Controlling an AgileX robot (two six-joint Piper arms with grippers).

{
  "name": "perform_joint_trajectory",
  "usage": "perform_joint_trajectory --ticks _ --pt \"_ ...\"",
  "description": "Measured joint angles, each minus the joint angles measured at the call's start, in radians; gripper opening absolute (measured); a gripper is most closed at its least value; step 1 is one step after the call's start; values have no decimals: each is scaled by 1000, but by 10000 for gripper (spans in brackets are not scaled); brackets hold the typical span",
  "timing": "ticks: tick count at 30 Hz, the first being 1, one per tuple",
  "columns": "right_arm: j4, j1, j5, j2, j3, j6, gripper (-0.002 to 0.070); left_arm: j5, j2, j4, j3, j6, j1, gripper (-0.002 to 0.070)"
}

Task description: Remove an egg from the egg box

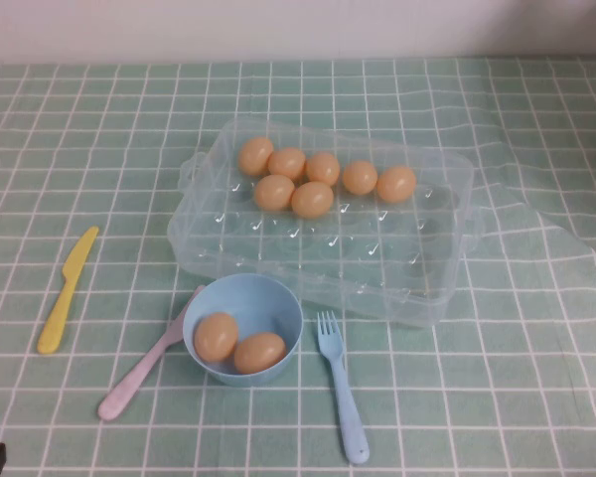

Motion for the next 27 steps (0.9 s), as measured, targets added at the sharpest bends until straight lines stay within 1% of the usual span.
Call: perform_joint_trajectory --ticks 18,23,27 --pt "0 0 0 0 0 0 -17 -4 0 -10 0 0 0 0" --pt "0 0 0 0 0 0 -17 -46 0 -88 2 0 0 0" --pt "0 0 0 0 0 0 -17 -109 0 -267 2 -36 0 0"
